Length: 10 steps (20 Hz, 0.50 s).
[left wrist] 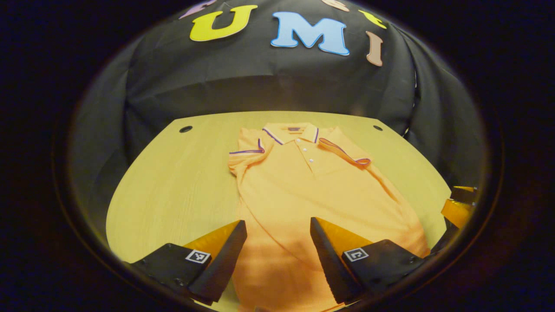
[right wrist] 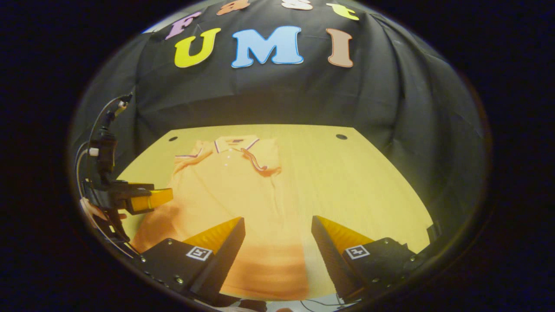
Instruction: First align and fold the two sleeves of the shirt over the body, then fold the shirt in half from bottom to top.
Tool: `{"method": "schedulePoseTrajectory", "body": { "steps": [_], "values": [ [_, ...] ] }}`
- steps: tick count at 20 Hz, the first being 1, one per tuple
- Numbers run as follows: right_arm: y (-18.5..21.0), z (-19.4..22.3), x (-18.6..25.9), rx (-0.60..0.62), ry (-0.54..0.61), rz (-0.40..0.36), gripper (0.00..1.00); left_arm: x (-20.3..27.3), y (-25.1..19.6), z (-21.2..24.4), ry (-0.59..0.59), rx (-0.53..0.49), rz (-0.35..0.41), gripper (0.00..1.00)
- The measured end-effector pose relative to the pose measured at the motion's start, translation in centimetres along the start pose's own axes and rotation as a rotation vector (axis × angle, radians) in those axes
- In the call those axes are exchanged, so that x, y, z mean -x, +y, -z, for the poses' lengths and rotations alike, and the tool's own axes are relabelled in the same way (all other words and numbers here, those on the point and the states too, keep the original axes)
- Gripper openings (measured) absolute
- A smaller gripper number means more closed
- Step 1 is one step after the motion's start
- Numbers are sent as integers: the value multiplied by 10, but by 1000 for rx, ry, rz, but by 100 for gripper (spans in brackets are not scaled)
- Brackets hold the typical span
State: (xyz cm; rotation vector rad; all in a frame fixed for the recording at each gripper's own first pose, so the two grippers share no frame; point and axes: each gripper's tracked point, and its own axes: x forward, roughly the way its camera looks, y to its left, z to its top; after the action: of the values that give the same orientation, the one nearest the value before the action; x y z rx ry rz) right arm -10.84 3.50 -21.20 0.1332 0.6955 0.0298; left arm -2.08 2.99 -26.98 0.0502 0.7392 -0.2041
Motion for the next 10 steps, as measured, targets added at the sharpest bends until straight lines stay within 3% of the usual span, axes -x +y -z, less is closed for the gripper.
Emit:
{"method": "schedulePoseTrajectory", "body": {
  "steps": [4,10],
  "values": [
    [-6,38,-2,11,54,7,95,31,4,25,1,-14,-2,95],
    [-9,78,-1,6,116,5,96,71,13,77,47,61,-4,96]
  ]
}}
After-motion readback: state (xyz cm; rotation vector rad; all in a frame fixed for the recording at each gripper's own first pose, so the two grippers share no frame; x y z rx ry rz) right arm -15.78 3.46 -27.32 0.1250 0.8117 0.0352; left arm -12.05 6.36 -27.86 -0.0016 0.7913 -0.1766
